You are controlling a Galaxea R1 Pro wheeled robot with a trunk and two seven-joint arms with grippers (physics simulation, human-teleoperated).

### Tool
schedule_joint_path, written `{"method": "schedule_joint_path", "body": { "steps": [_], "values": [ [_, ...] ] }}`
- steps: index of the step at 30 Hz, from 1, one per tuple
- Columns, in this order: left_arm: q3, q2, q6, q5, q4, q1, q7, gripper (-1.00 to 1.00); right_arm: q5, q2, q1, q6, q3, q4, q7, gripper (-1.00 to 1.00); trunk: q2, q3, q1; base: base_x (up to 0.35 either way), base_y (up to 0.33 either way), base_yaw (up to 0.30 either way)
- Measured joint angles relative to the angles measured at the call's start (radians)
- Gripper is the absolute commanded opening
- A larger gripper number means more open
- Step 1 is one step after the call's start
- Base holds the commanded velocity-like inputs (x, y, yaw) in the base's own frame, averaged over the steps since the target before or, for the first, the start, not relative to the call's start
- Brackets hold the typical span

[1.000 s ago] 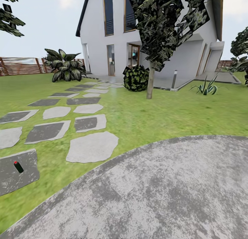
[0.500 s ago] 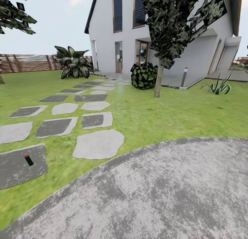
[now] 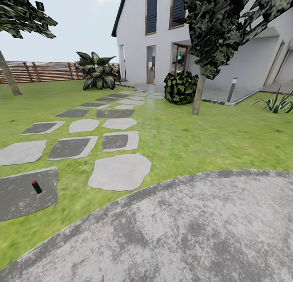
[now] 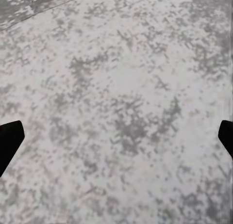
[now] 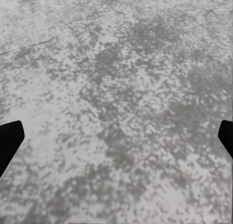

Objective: In the garden, pick up the pesticide atomizer on the floor and spray pesticide onto both trees until each tree trunk is fully covered.

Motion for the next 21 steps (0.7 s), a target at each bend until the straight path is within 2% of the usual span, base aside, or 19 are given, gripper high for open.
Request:
{"method": "schedule_joint_path", "body": {
  "steps": [21],
  "values": [
    [0.000,0.001,0.001,0.000,0.000,0.001,0.001,1.00,0.006,-0.003,0.000,0.000,0.002,-0.001,0.002,1.00,0.000,-0.001,0.000,0.237,-0.168,0.003]
  ]
}}
